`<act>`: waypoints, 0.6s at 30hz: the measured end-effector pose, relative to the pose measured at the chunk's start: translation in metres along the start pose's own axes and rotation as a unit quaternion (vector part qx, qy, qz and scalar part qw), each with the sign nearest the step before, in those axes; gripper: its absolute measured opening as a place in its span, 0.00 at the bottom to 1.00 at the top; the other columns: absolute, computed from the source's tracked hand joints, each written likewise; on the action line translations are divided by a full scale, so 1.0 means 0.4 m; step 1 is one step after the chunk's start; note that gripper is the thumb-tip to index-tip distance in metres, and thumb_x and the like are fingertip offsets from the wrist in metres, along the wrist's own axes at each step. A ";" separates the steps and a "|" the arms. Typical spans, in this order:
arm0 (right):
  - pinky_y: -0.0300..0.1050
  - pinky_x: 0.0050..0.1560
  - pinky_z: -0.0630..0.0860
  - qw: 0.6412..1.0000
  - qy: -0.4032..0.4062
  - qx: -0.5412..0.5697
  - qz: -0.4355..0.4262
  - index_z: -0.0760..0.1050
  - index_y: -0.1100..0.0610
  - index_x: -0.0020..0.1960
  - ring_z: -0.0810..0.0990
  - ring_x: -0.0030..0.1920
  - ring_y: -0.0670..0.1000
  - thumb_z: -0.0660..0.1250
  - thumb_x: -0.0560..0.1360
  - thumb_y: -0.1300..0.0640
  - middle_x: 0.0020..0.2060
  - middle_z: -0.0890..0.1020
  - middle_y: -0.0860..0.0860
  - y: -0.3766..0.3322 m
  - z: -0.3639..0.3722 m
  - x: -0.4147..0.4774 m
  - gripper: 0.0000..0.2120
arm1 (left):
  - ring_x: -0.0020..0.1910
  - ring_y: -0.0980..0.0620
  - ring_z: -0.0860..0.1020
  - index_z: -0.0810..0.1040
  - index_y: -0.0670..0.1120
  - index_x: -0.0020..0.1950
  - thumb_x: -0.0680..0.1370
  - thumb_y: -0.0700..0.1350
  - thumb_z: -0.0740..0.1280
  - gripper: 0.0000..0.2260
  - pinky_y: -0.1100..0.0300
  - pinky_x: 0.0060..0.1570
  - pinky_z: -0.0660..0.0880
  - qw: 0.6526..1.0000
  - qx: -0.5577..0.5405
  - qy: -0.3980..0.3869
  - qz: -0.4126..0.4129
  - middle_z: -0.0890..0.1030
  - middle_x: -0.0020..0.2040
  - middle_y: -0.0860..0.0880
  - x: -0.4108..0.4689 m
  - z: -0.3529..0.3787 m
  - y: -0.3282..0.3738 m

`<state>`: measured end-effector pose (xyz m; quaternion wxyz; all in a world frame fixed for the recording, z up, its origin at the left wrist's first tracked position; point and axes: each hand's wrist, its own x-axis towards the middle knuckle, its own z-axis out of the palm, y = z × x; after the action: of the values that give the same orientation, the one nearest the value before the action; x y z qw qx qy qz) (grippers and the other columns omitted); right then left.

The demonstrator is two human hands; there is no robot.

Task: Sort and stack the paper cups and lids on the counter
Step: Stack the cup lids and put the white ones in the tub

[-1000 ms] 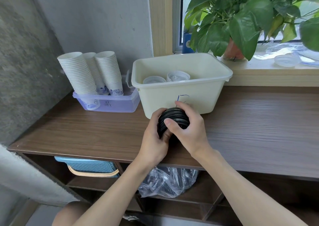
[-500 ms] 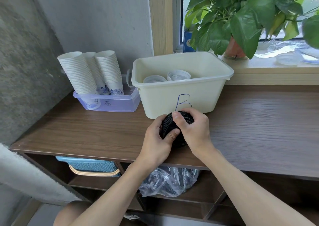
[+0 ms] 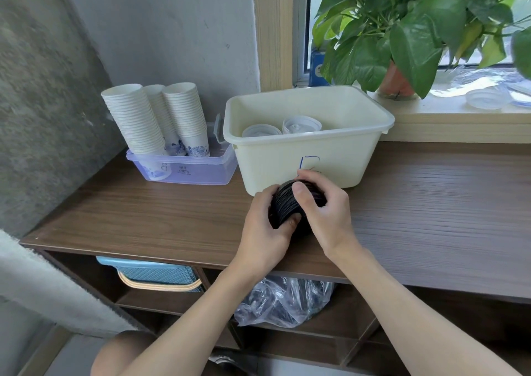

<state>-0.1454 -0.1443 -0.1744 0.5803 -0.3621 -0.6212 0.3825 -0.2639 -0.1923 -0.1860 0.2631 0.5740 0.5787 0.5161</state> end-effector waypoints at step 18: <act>0.30 0.38 0.69 0.994 0.071 -0.066 -0.046 0.74 0.52 0.36 0.75 0.34 0.40 0.63 0.67 0.47 0.31 0.78 0.43 0.004 -0.003 -0.005 0.09 | 0.56 0.56 0.82 0.76 0.47 0.65 0.76 0.38 0.74 0.18 0.57 0.59 0.77 0.999 -0.016 -0.025 0.038 0.84 0.56 0.54 -0.014 0.002 0.006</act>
<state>-0.1441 -0.1452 -0.1766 0.6146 -0.3965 -0.6185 0.2871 -0.2611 -0.1977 -0.1856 0.2673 0.6042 0.5410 0.5204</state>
